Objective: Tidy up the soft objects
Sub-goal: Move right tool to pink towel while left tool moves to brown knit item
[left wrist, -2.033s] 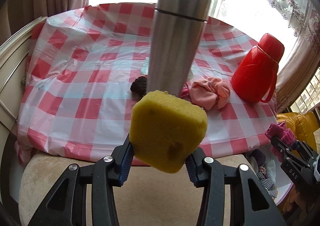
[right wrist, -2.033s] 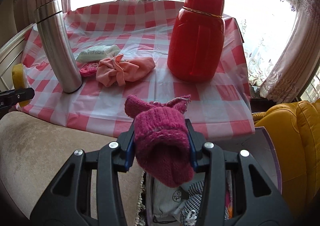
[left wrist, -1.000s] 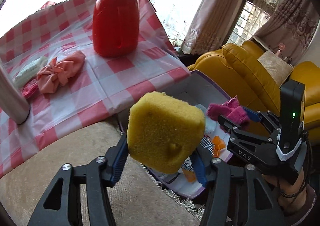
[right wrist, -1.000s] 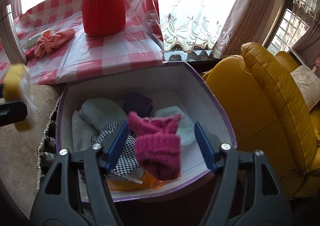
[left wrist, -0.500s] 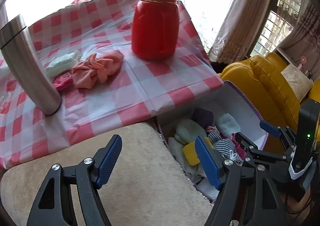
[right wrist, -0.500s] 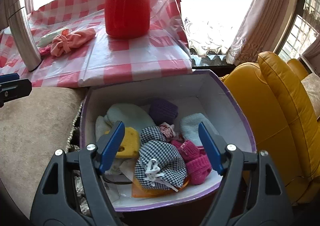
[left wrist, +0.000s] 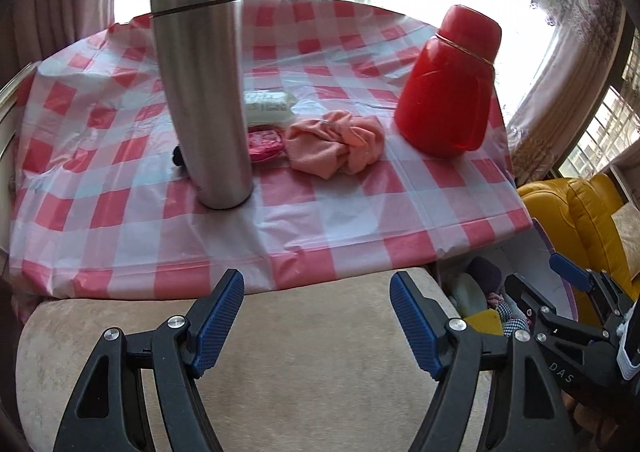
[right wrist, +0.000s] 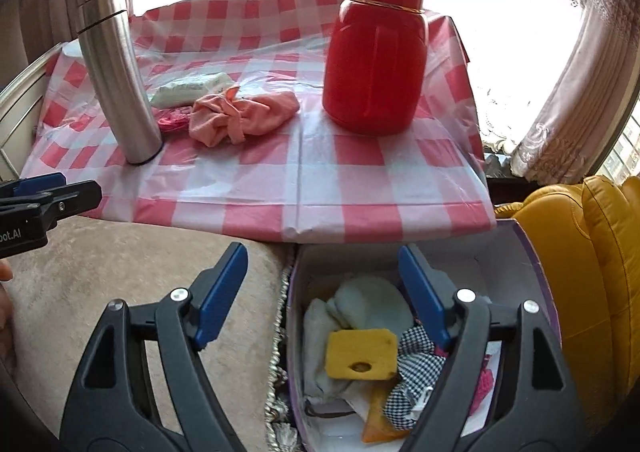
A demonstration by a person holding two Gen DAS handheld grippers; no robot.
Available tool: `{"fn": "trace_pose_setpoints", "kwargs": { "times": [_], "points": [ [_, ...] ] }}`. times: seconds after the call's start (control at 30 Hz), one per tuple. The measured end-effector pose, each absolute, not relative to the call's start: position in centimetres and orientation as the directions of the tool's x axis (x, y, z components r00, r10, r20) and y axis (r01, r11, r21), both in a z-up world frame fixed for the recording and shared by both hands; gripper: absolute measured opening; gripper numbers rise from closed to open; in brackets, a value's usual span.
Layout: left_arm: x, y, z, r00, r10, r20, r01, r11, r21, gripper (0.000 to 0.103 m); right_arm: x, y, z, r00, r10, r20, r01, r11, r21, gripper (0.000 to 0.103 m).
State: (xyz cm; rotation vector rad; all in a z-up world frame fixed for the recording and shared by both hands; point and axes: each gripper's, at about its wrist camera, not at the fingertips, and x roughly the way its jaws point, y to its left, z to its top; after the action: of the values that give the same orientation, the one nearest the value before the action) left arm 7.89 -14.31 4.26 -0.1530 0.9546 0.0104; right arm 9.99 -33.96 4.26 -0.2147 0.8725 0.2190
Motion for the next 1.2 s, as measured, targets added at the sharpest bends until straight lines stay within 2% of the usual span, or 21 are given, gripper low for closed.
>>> {"fn": "trace_pose_setpoints", "kwargs": {
  "times": [0.33, 0.63, 1.2],
  "points": [
    [7.8, -8.4, 3.9, 0.578, 0.032, -0.815, -0.215, 0.970, -0.114, 0.076, 11.9, -28.6, 4.2, 0.603, 0.165, -0.781, -0.368, 0.926, -0.088, 0.083],
    [8.3, -5.3, 3.3, 0.563, 0.081, -0.822, -0.280, 0.955, -0.098, 0.076, 13.9, -25.0, 3.3, 0.590, 0.168, -0.790, -0.419, 0.900, -0.122, 0.090],
    [10.6, -1.3, 1.4, 0.517, 0.096, -0.851, -0.336, 0.937, -0.098, 0.076, 18.3, -21.7, 0.8, 0.550, 0.145, -0.823, -0.445, 0.885, -0.141, 0.090]
  ]
}}
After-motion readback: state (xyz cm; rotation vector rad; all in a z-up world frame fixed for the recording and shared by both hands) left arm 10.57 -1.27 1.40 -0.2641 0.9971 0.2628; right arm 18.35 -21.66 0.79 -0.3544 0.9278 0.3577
